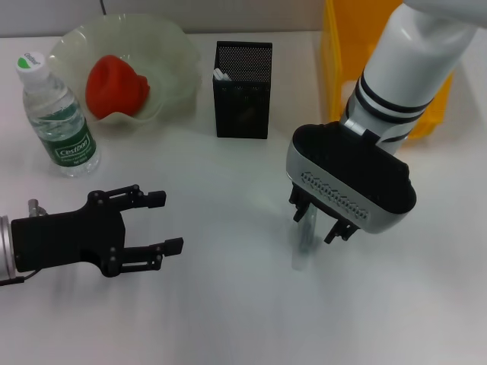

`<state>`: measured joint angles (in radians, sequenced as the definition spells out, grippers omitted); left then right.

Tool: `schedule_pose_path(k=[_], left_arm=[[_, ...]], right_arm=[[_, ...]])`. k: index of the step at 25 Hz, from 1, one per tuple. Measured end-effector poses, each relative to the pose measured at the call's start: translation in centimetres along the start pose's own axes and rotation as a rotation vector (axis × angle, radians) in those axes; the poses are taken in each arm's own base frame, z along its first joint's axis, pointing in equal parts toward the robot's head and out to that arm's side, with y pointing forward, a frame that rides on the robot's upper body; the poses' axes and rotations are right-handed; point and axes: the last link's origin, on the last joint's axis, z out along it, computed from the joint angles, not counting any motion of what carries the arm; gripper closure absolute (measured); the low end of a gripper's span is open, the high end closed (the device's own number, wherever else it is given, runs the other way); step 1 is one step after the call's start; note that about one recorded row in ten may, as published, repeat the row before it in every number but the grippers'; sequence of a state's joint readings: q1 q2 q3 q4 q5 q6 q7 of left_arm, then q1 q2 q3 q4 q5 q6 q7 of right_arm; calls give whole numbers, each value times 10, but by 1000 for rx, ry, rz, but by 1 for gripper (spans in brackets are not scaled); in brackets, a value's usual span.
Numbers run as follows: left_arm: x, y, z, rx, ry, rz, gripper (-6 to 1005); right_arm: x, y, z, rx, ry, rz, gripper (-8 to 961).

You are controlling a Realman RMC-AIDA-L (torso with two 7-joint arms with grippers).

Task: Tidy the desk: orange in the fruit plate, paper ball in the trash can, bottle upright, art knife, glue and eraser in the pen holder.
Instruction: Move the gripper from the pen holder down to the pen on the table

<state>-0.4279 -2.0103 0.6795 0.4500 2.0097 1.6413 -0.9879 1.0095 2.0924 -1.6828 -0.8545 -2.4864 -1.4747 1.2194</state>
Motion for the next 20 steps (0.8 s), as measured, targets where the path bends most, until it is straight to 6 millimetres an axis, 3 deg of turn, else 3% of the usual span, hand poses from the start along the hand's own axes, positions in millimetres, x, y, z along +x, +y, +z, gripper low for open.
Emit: schedule_pose_path(k=[16,20], left_arm=[[0,1,0,-1,4,-2,198],[0,1,0,-1,4,-5,198]], right_arm=[[0,-3,6,-2,-10,-7,442],[0,-4,7,-5,-12,-4,527]])
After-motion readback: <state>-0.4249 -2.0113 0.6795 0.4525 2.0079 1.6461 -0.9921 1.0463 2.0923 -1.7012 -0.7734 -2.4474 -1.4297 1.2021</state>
